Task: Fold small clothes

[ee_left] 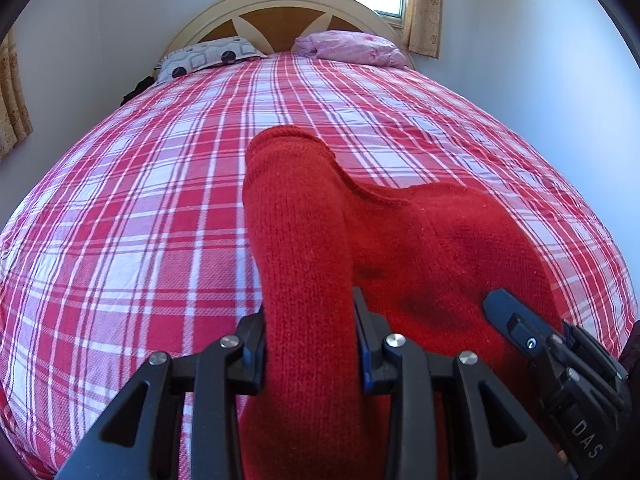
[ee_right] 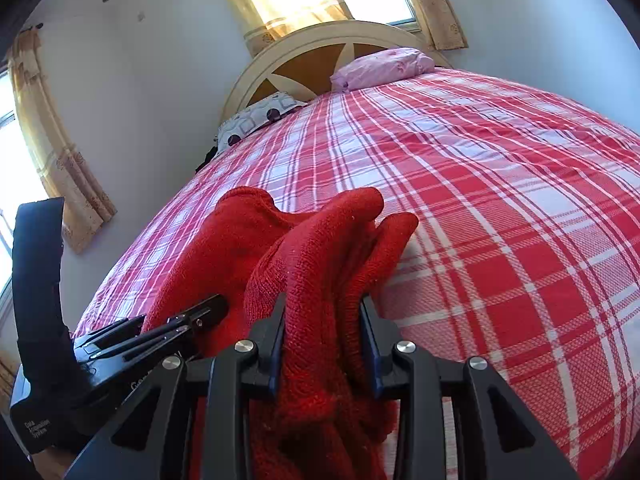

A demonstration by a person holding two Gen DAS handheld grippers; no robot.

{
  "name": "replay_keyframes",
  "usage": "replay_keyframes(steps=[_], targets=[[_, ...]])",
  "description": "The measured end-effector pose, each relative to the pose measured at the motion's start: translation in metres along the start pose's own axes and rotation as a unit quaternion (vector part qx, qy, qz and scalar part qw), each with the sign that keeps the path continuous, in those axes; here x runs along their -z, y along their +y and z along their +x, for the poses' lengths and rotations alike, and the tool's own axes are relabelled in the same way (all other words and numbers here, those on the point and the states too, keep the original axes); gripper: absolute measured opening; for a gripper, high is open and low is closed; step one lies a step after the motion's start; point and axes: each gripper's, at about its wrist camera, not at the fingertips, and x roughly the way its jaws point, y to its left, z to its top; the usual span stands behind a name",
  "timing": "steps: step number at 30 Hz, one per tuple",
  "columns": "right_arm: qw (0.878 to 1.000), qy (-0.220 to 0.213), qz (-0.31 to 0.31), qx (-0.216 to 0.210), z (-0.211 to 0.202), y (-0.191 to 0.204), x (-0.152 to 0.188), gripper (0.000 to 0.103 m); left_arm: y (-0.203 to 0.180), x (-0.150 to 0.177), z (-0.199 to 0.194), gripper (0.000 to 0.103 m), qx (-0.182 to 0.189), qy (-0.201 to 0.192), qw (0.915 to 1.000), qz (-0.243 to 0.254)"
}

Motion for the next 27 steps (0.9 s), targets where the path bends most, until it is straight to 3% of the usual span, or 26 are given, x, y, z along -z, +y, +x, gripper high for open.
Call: replay_keyframes(steps=[27], targets=[[0.996, 0.023, -0.059, -0.056, 0.038, 0.101, 0.009, 0.033, 0.099, 0.007, -0.013, 0.035, -0.051, -0.014, 0.9967, -0.062]])
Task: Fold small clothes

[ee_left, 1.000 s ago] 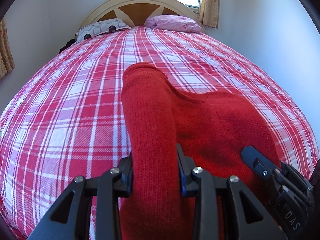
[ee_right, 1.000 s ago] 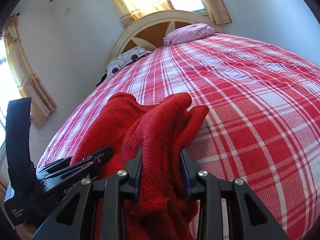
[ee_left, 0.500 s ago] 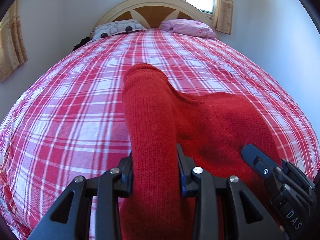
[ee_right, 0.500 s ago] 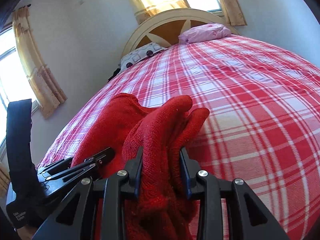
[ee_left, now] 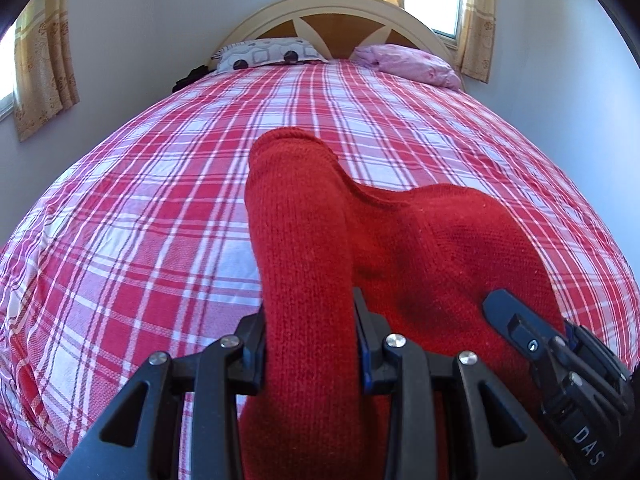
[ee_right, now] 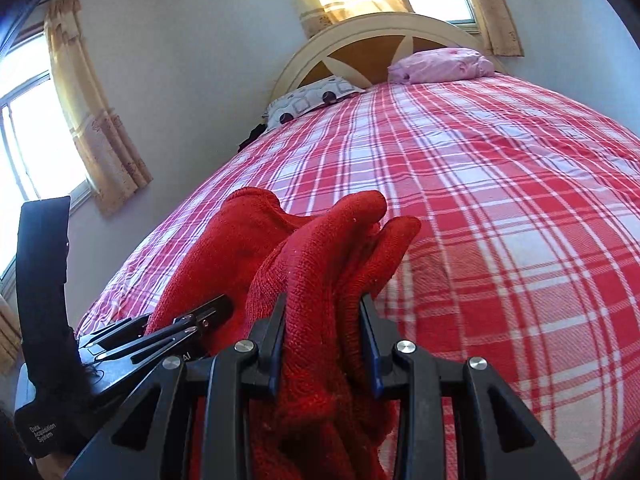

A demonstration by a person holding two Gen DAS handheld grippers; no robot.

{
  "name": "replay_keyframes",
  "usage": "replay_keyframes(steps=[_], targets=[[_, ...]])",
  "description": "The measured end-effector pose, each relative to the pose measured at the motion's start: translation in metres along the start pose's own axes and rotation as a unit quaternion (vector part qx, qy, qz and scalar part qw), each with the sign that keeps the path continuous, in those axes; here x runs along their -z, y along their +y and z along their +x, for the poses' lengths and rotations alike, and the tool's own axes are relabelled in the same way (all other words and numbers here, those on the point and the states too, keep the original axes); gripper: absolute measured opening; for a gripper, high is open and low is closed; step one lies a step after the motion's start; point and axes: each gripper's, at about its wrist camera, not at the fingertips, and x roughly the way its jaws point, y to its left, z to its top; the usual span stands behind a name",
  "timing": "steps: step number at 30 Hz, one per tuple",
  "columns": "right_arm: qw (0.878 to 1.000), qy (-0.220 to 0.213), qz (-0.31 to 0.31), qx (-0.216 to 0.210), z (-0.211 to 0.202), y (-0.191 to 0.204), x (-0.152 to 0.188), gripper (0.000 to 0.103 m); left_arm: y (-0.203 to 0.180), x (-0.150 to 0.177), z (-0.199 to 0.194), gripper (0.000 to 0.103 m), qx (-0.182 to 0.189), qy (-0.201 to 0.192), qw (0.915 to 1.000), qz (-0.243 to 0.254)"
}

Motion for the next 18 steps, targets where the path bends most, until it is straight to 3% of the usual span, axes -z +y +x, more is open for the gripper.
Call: replay_keyframes(steps=[18], targets=[[0.999, -0.002, -0.018, -0.041, 0.054, 0.055, -0.026, 0.033, 0.057, -0.03, 0.014, 0.035, -0.046, -0.021, 0.9986, -0.014]])
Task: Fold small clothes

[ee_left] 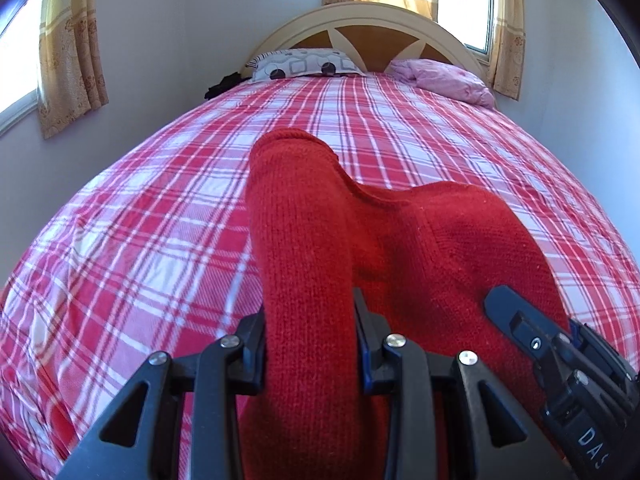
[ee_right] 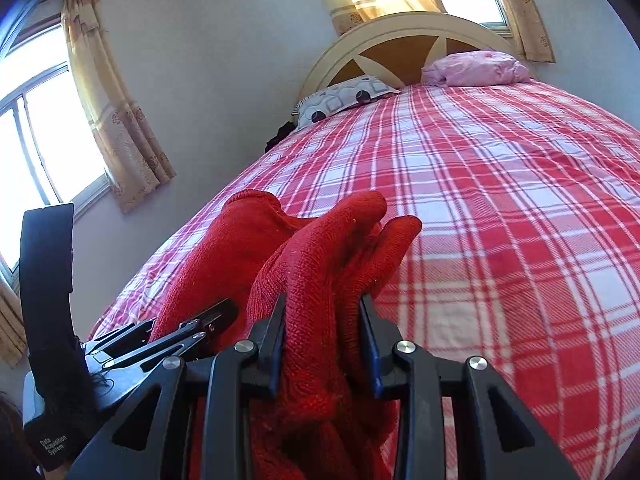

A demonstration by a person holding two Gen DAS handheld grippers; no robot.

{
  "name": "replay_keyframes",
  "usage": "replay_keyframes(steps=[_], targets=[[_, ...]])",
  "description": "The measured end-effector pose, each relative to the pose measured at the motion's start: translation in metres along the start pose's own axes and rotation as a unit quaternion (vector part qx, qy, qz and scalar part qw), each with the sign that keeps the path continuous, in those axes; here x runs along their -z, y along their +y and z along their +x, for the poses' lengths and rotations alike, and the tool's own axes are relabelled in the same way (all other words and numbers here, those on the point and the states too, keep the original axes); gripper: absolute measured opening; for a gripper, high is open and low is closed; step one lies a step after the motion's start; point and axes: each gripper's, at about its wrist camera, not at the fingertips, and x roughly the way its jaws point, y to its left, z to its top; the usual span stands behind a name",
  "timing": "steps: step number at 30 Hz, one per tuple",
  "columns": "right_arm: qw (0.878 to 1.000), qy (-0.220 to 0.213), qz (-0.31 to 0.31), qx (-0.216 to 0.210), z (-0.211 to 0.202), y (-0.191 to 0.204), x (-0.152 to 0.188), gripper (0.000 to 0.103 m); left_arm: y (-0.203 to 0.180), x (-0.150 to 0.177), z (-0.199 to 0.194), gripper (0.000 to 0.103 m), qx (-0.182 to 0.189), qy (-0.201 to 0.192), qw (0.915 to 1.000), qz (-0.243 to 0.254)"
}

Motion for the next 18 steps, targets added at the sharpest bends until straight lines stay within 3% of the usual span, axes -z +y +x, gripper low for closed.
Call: replay_keyframes(steps=[13, 18], targets=[[0.999, -0.019, 0.026, 0.016, 0.041, 0.005, -0.023, 0.033, 0.007, -0.034, 0.036, 0.035, -0.007, -0.016, 0.9992, 0.035], [0.998, 0.0, 0.048, 0.035, 0.07, -0.007, -0.021, 0.033, 0.008, -0.035, 0.066, 0.035, -0.007, 0.012, 0.999, 0.042]])
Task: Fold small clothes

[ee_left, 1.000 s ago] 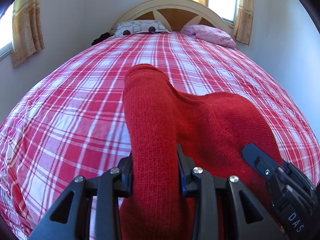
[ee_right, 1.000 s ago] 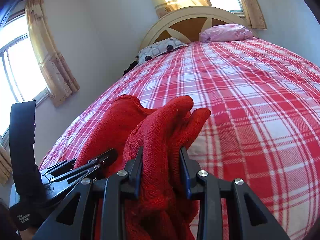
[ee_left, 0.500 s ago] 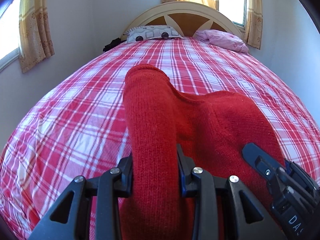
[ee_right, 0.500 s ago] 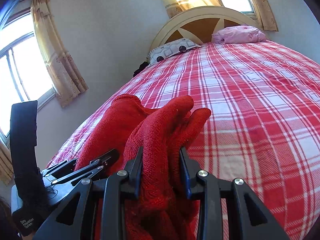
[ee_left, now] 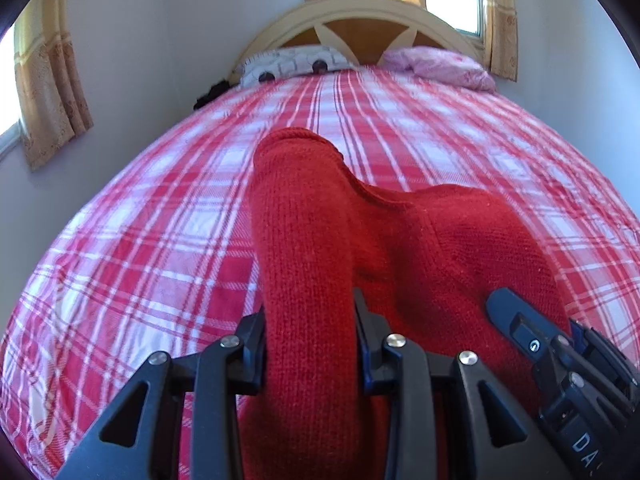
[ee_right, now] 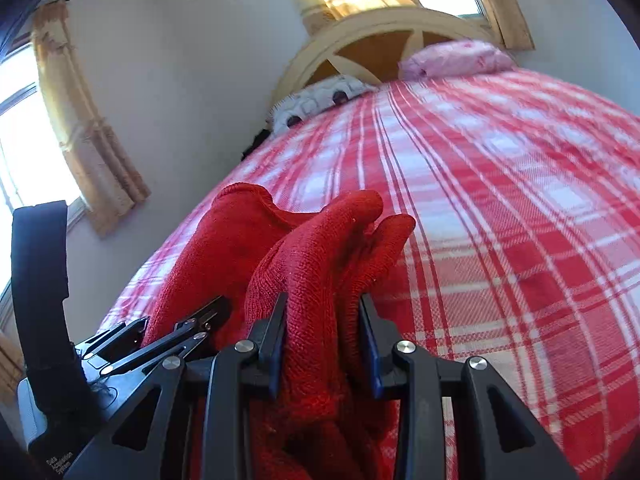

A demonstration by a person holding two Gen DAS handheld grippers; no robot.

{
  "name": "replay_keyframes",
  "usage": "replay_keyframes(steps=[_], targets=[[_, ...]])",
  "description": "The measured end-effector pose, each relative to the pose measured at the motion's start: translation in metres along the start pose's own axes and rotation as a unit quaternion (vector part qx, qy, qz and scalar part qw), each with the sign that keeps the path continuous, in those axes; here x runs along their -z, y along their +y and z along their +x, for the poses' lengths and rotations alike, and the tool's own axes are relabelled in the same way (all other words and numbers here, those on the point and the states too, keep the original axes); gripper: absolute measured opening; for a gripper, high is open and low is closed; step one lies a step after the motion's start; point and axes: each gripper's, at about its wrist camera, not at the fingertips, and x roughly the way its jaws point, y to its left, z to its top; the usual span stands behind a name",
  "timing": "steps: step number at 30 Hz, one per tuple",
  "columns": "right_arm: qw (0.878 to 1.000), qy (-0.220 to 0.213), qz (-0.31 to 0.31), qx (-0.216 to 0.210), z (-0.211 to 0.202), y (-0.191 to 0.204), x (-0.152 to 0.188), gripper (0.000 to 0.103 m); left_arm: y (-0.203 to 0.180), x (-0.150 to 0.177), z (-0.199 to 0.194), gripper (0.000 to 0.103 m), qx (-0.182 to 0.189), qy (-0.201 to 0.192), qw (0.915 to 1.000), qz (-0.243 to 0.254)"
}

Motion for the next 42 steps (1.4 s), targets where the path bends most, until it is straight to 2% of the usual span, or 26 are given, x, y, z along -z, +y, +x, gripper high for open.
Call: replay_keyframes(steps=[5, 12, 14, 17, 19, 22, 26, 31, 34, 36, 38, 40, 42], targets=[[0.998, 0.04, 0.044, -0.005, 0.026, -0.023, 0.008, 0.033, 0.011, 0.005, 0.012, 0.042, 0.012, 0.019, 0.9994, -0.025], [0.995, 0.057, 0.078, -0.025, 0.035, -0.037, 0.01, 0.035, 0.013, 0.004, 0.016, 0.048, 0.017, 0.027, 0.9991, -0.028], [0.994, 0.061, 0.089, -0.03, 0.037, -0.042, 0.011, 0.036, 0.018, 0.003, 0.019, 0.052, 0.027, 0.034, 0.9983, -0.038], [0.992, 0.066, 0.099, -0.034, 0.037, -0.043, 0.014, 0.037, 0.034, 0.004, 0.022, 0.056, 0.058, 0.056, 0.9936, -0.079], [0.994, 0.064, 0.088, -0.028, 0.035, -0.04, 0.015, 0.037, 0.044, 0.008, 0.018, 0.059, 0.074, 0.068, 0.9899, -0.101], [0.994, 0.061, 0.082, -0.026, 0.033, -0.039, 0.017, 0.038, 0.047, 0.017, 0.006, 0.068, 0.065, 0.063, 0.9914, -0.094], [0.993, 0.064, 0.094, -0.044, 0.027, -0.047, 0.017, 0.039, 0.057, 0.033, -0.021, 0.069, 0.072, 0.051, 0.9899, -0.111], [0.997, 0.031, 0.049, -0.05, -0.015, -0.037, 0.025, 0.039, 0.059, 0.052, -0.043, 0.07, 0.053, 0.034, 0.9919, -0.11], [0.999, 0.024, -0.003, -0.023, -0.032, -0.025, 0.033, 0.039, 0.055, 0.06, -0.037, 0.072, 0.04, 0.042, 0.9923, -0.109], [0.998, 0.04, -0.037, -0.016, -0.029, -0.016, 0.04, 0.039, 0.051, 0.063, -0.03, 0.072, 0.034, 0.051, 0.9918, -0.113], [0.996, 0.073, -0.058, -0.008, -0.017, -0.011, 0.05, 0.039, 0.047, 0.064, -0.03, 0.075, 0.023, 0.047, 0.993, -0.106], [0.994, 0.081, -0.069, 0.003, -0.013, -0.011, 0.054, 0.039, 0.043, 0.067, -0.03, 0.078, 0.005, 0.045, 0.9947, -0.092], [0.992, 0.095, -0.083, 0.011, -0.013, -0.01, 0.053, 0.039, 0.043, 0.071, -0.03, 0.078, 0.005, 0.05, 0.9947, -0.09]])
